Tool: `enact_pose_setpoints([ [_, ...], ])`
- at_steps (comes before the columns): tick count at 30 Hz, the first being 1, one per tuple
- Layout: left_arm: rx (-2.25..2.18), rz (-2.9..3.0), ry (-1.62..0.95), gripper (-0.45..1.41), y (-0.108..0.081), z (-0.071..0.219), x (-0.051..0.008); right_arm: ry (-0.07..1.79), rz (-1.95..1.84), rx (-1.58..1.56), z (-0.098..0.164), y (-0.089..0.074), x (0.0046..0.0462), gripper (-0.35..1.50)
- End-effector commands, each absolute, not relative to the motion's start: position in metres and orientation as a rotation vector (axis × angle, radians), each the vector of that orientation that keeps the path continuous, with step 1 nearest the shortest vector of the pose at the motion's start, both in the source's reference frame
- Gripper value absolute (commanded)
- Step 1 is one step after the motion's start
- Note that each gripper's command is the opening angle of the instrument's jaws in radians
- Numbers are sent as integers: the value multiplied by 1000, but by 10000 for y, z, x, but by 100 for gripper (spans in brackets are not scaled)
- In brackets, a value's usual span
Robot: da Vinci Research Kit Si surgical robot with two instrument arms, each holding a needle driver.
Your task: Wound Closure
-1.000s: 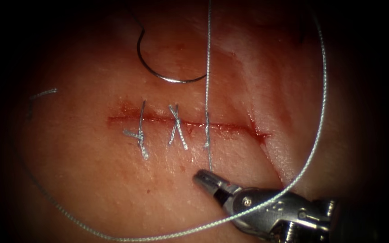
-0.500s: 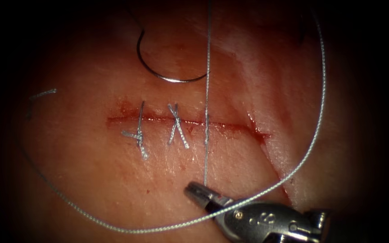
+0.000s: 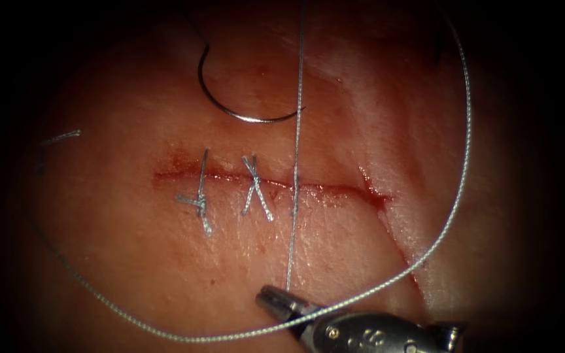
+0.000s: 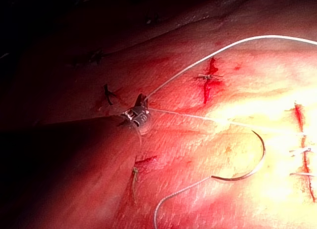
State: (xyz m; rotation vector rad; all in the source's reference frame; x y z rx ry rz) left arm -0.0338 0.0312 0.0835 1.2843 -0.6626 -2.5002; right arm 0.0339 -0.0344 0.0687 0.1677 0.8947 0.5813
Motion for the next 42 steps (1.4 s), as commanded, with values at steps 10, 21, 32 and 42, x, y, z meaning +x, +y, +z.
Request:
enact_pose_setpoints([
  [10,1349,-2477,-608,-45,280,805,-346,929,568,171,694,-344,349,-35],
  [21,1432,-2454,-490,-45,213,706,-336,984,574,177,661,-326,289,96],
  [32,1559,-2460,-443,-45,158,621,-334,1016,556,214,640,-261,256,76],
  [42,1773,-2429,-389,-45,68,587,-313,1107,501,270,686,-191,328,31],
])
